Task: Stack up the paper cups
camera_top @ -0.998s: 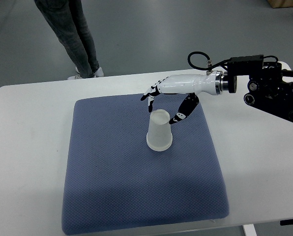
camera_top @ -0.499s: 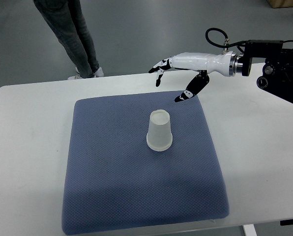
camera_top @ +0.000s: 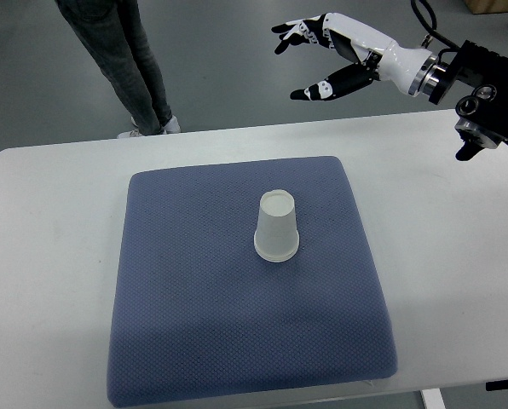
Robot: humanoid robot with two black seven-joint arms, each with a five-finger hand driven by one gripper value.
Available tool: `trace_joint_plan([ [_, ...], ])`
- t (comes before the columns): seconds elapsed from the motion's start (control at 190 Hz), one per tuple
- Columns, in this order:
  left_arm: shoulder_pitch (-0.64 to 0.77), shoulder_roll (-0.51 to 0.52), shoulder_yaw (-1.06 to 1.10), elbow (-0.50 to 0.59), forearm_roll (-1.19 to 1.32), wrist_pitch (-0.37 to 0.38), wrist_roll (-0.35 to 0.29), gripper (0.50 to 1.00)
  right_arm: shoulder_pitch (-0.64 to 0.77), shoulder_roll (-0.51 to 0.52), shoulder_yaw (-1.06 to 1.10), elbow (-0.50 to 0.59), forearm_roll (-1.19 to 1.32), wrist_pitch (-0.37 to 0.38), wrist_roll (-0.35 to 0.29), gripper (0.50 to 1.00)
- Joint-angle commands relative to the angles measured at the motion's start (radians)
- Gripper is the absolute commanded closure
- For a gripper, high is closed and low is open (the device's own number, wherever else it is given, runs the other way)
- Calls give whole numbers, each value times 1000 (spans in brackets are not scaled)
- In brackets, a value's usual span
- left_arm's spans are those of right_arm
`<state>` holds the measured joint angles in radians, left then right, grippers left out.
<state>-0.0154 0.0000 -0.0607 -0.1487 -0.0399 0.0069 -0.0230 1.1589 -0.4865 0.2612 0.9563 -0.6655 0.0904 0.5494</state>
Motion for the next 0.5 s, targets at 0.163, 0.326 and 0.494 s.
trace_joint_plan([
  [0.163,0,0,1,0,0,1,0,500,-56,32,53,-21,397,-138,-55,593],
  [0.326,0,0,1,0,0,1,0,500,-85,57,53,-27,616,-224,-105,587],
  [0.494,0,0,1,0,0,-1,0,500,-107,62,56,-27,808,-245,-106,587],
])
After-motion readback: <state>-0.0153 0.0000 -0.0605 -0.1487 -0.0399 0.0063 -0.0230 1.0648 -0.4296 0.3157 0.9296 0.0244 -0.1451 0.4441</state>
